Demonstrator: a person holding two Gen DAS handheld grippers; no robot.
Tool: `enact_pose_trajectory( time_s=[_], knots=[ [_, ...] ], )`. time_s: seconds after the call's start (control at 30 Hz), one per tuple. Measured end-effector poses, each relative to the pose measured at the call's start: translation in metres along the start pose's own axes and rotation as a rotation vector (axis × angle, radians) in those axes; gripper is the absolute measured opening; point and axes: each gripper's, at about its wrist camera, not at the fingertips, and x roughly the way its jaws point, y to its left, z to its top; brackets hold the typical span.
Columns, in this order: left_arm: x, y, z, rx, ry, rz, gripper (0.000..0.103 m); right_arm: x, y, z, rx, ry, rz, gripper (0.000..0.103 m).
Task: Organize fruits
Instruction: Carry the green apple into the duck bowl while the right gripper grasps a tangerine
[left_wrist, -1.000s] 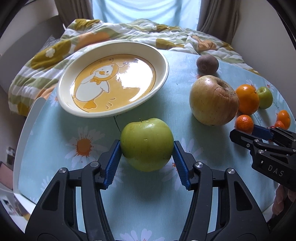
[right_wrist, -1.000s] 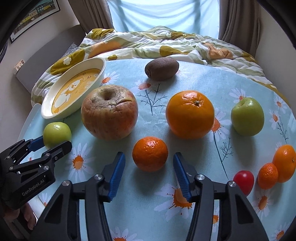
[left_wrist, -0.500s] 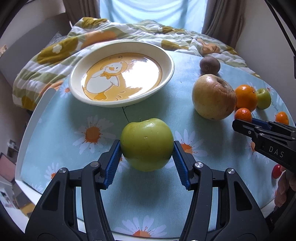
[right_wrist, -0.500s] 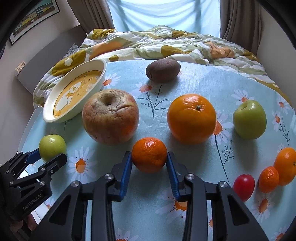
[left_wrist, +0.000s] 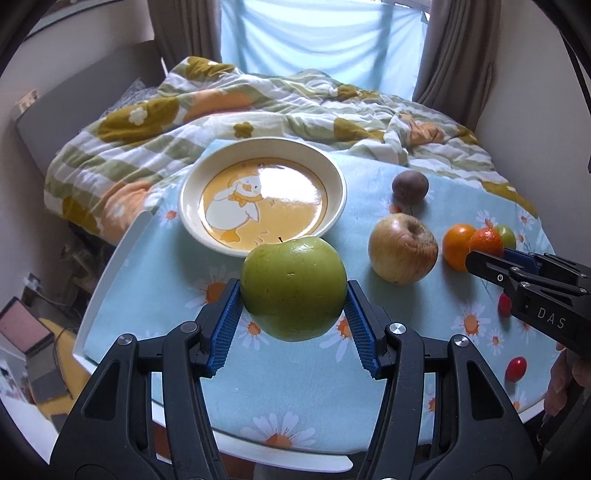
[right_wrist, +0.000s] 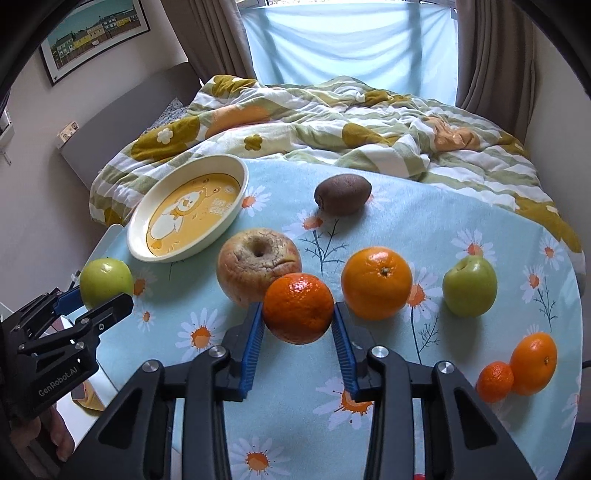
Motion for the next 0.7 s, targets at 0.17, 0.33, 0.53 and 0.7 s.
enact_pose_trajectory(
  time_s=[0.17,0.33,0.53,0.7],
  knots=[
    [-0.017,0.006,0.024,0.010,-0.049,0.008,0.062,-0.012,0.009,0.022,-0.045,-0.024,0.014,0.034],
    [-0.010,0.022,0.056,0.026,-0.073,-0.004,0.062,-0.010,0.023,0.046,-0.072,-0.042,0.012,0.034],
    [0.021,0.044,0.095,0.080,-0.059,-0.049,0.062,0.009,0.038,0.076,-0.051,-0.055,-0.013,0.034],
    [0.059,0.057,0.122,0.150,-0.031,-0.088,0.062,0.030,0.049,0.096,0.013,-0.055,-0.032,0.034]
  ],
)
